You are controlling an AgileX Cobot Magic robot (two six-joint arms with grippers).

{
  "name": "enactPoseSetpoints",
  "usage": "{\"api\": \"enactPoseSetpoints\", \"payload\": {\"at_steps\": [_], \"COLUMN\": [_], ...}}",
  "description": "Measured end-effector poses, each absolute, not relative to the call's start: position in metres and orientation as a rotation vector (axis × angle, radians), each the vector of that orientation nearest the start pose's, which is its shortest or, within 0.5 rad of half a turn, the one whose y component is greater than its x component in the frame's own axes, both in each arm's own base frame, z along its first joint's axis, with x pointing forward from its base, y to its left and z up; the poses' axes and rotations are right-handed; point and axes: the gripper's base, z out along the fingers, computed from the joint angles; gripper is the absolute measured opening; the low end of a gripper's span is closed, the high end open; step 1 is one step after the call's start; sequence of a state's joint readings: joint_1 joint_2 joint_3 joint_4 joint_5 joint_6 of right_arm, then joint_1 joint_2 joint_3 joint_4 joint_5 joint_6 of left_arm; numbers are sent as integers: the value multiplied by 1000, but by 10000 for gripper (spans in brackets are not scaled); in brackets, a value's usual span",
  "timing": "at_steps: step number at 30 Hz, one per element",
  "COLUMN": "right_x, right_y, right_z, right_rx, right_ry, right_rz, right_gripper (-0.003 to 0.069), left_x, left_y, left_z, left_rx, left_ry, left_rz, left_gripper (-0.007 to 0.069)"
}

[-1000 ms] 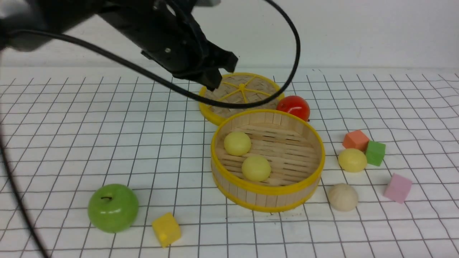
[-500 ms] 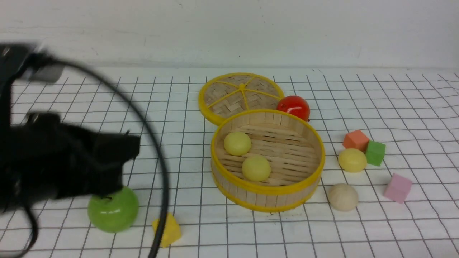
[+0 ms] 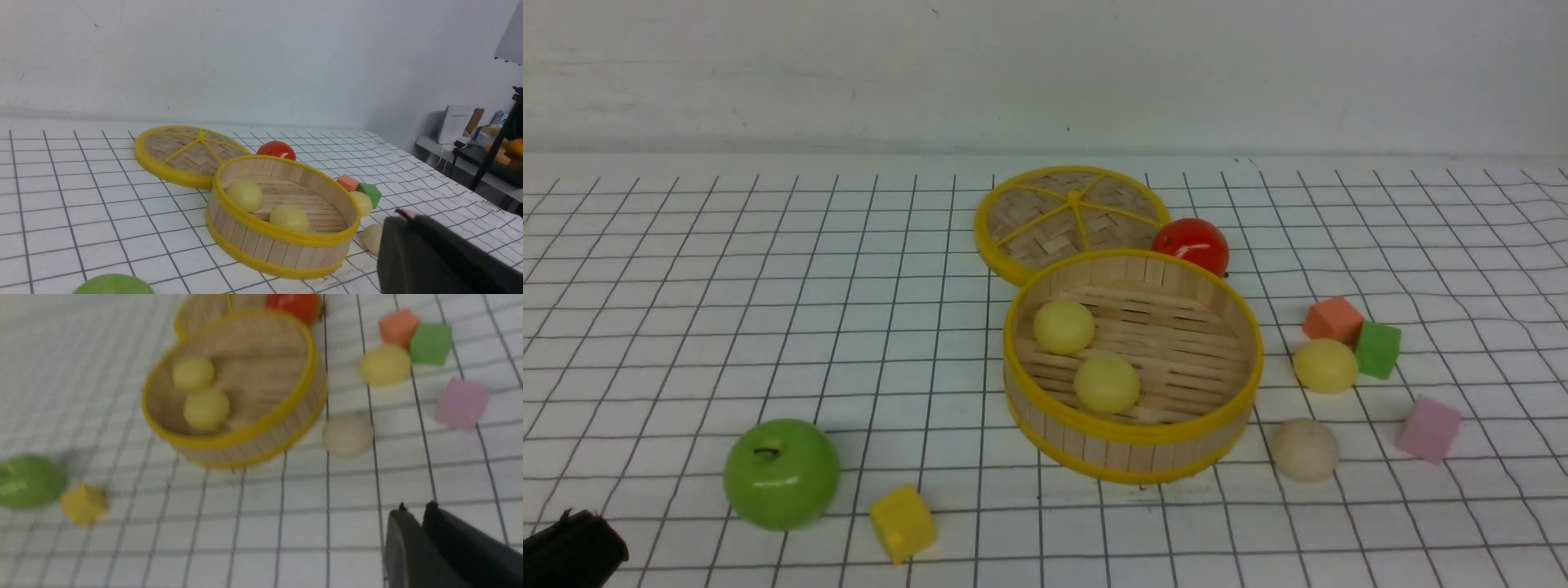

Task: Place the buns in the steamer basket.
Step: Use the right arm to grab a steamed stuffed bun

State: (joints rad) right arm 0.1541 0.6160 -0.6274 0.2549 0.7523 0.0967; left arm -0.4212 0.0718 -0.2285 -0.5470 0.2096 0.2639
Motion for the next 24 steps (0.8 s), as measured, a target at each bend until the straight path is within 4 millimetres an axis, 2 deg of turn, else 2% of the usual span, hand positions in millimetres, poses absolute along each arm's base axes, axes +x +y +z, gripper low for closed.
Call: {"api": "enactPoseSetpoints", "payload": {"at_steps": [2, 5, 6, 7, 9, 11, 14, 16, 17, 18, 19, 24], "right_x": [134, 181, 184, 196, 232, 258, 288, 298, 313, 314, 325, 344], "right_y": [38, 47, 48, 51, 62, 73, 84, 87, 90, 91, 93, 96], "right_z": [314, 306, 305, 301, 287, 274, 256, 251, 242, 241, 234, 214], "right_rx": [-9, -76, -76, -101, -153, -186, -209, -210, -207, -205, -205, -194], "right_ry": [2376, 2558, 2569, 2601, 2689, 2756, 2818, 2832, 2852, 2855, 2866, 2873], "right_rz": [399, 374, 376, 370, 361, 361, 349, 345, 340, 340, 329, 312], "right_gripper": [20, 2, 2, 2, 3, 15, 53, 72, 111, 116, 159, 297], "left_x": [41, 43, 43, 43, 44, 44, 44, 44, 44, 44, 44, 45], "left_y": [-30, -30, -31, -31, -31, -31, -31, -31, -31, -31, -31, -30], "left_z": [269, 268, 268, 268, 267, 267, 266, 266, 266, 266, 267, 267], "left_rx": [205, 207, 207, 208, 208, 208, 208, 208, 208, 208, 209, 218], "left_ry": [1533, 1549, 1551, 1553, 1557, 1558, 1560, 1560, 1560, 1560, 1557, 1547], "left_rz": [-637, -636, -636, -635, -635, -635, -634, -634, -634, -634, -630, -606], "left_gripper": [-13, -13, -13, -13, -13, -13, -13, -13, -13, -13, -13, -13]}}
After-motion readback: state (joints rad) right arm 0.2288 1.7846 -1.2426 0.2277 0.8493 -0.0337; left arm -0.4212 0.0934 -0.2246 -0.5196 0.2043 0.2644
